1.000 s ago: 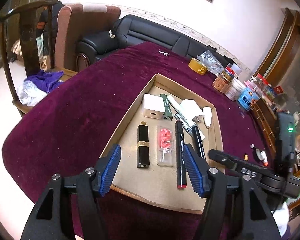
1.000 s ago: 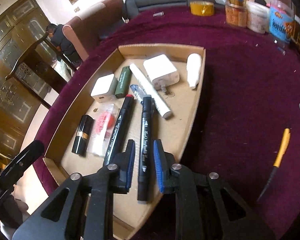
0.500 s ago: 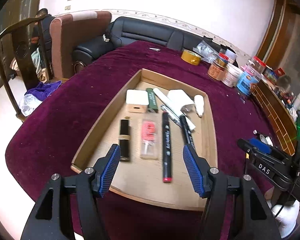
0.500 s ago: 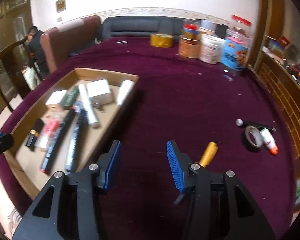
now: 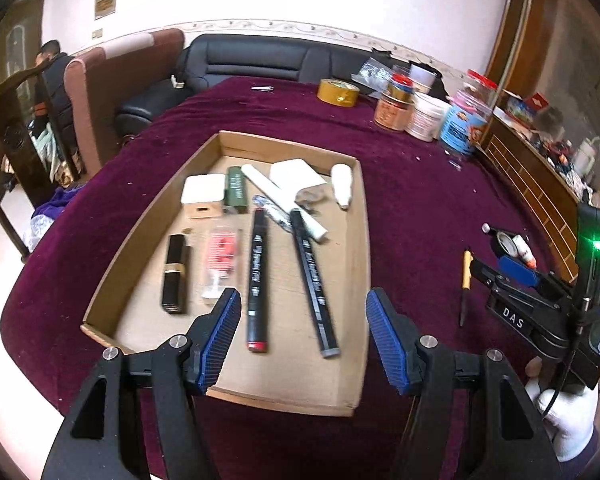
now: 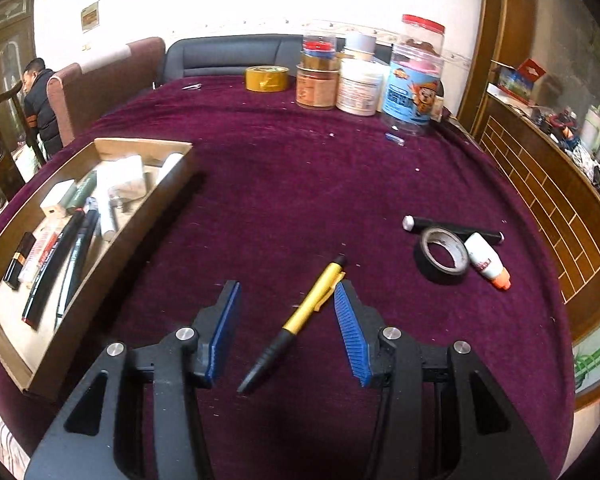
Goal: Organize rigid objects
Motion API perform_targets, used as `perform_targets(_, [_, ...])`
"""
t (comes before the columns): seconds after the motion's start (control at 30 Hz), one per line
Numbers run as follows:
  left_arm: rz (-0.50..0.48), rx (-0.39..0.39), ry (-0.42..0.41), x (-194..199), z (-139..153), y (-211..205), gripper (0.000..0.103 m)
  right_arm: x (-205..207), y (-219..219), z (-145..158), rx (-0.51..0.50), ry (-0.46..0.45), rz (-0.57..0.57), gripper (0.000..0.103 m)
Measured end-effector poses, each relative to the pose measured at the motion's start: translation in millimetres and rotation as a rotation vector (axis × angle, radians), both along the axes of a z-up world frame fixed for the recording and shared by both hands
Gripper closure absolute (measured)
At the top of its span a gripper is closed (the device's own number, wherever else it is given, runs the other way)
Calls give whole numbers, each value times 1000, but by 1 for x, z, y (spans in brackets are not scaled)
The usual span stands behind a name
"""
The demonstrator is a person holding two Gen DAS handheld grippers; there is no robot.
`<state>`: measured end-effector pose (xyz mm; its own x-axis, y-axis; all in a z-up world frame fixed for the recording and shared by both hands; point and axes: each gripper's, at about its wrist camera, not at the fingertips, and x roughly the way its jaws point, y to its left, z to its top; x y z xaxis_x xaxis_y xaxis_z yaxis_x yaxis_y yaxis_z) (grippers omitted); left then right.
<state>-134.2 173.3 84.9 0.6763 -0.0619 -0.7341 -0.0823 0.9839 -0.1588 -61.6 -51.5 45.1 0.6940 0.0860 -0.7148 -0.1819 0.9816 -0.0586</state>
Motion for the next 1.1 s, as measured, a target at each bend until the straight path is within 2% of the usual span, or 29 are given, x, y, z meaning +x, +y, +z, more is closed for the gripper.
perform_targets(0.33, [-55,29,18,4,0,-32,44,4,-21,-4,2,8,-32,57])
perform_targets(1.1, [-120,56,79,21,-12,-69,44,21,-62,-16,20,30,-92,57])
